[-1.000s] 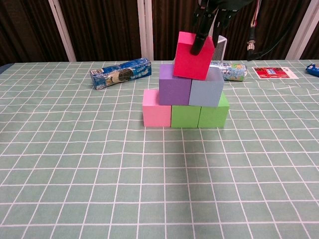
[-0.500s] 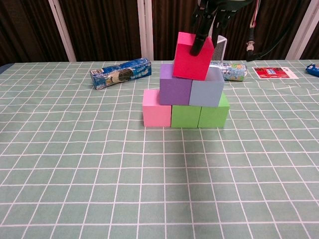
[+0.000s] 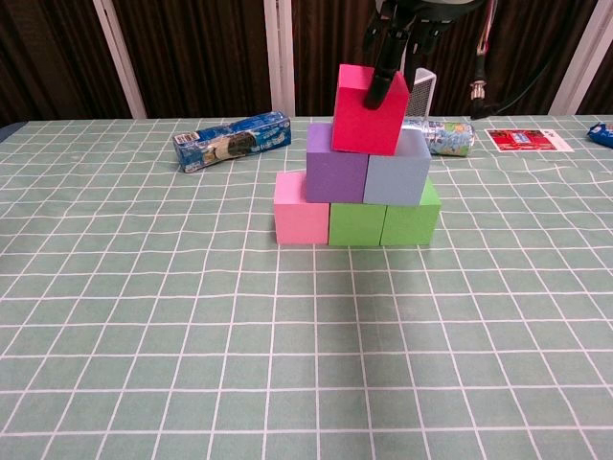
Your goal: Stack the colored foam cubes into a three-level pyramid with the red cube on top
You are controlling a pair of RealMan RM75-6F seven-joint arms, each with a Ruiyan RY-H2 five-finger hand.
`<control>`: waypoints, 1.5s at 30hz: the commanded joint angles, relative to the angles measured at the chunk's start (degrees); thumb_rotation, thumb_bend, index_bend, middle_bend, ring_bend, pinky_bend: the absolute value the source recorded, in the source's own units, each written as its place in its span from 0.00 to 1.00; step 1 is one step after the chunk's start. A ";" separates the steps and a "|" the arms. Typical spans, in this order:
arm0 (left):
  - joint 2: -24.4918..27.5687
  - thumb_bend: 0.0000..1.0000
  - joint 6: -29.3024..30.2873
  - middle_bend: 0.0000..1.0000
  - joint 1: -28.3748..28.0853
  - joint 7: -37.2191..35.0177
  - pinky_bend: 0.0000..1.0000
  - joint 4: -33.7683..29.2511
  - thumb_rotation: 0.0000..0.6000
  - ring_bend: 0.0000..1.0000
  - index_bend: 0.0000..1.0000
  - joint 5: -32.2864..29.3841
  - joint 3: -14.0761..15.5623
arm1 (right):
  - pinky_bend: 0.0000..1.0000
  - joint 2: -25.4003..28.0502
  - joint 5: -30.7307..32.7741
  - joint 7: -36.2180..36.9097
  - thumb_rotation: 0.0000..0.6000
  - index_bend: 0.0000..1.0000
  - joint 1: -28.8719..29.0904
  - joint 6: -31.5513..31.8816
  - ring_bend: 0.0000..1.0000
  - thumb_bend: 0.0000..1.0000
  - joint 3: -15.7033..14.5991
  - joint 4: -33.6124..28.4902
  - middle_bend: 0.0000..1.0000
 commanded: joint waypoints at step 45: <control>0.40 0.12 -0.22 0.04 -0.07 0.02 0.03 -0.46 1.00 0.03 0.00 -0.03 0.28 | 0.04 -0.03 -0.68 -0.70 1.00 0.07 -0.07 1.65 0.37 0.30 -0.16 -0.58 0.55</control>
